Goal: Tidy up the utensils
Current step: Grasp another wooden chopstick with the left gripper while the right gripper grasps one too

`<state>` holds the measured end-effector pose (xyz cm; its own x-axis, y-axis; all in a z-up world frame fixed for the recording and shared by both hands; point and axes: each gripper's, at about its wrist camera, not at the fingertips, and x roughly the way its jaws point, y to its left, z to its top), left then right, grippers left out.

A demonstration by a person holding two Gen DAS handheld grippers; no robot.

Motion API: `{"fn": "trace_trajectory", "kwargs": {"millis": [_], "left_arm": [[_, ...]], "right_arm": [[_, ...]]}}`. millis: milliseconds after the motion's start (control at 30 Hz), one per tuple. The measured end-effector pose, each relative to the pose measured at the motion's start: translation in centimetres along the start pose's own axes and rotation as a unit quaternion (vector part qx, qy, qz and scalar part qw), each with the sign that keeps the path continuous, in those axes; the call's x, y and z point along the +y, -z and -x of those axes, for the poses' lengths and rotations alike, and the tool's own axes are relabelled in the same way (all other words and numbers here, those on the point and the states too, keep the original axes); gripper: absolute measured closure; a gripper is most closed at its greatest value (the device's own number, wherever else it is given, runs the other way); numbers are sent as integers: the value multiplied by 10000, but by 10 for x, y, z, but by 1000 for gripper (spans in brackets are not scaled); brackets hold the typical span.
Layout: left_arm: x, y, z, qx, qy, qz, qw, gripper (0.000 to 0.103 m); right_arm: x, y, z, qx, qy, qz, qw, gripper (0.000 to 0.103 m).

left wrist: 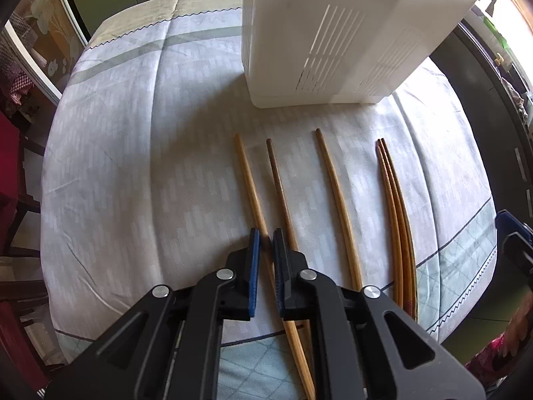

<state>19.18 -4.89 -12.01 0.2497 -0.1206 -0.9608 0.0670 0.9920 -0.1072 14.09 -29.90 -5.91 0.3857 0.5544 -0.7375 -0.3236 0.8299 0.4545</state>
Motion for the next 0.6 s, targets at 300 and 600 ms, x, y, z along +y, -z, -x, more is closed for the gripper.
{"fn": "trace_trajectory", "kwargs": {"millis": [300,600], "left_arm": [[22,9,38,-653,56,12,9978,95],[27,16,60,-947,194,-52,9953,96]], "right_arm": [[17,-25,-72,775,514,319,9952,71],[25,-35,-106,1079,996,572,9875,77]]}}
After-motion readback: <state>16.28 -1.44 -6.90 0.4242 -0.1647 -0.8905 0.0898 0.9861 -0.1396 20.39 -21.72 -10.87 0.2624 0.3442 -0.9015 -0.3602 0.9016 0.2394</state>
